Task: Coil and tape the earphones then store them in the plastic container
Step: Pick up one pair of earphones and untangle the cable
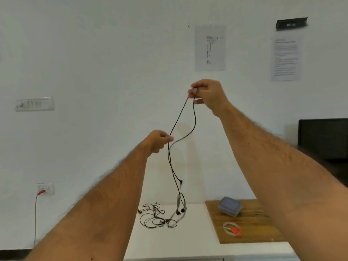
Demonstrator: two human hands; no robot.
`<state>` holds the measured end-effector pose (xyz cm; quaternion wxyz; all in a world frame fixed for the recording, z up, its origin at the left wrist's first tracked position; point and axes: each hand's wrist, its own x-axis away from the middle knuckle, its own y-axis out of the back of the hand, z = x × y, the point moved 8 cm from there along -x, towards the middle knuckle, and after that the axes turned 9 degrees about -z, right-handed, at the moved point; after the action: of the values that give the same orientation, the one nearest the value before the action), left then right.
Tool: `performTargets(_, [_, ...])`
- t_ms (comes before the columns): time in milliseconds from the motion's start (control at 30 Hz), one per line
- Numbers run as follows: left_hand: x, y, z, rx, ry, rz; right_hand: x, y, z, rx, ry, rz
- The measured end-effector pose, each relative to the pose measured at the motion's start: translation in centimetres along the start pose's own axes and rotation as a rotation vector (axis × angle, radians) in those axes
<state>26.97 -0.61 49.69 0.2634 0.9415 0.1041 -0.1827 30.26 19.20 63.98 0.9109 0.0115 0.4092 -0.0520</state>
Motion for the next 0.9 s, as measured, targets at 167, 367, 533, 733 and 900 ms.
performTargets(167, [-0.7, 2.1, -0.3, 0.071, -0.077, -0.17, 0.4, 0.9, -0.9, 0.222, -0.097, 0.07])
performTargets(367, [-1.0, 2.4, -4.9, -0.019, -0.244, -0.287, 1.0, -0.1, -3.4, 0.96, -0.087, 0.104])
performTargets(533, [-0.9, 1.7, -6.1, 0.038, -0.265, -0.298, 1.9, -1.3, -3.3, 1.465, -0.066, 0.068])
performTargets(733, [-0.3, 1.2, -6.7, 0.287, -0.254, -0.201, 4.4, -5.8, -4.5, 0.673, -0.093, 0.512])
performTargets(900, [0.3, 1.2, -5.1, 0.291, -0.206, -0.108, 3.4, -4.1, -3.4, 0.68, 0.023, 0.35])
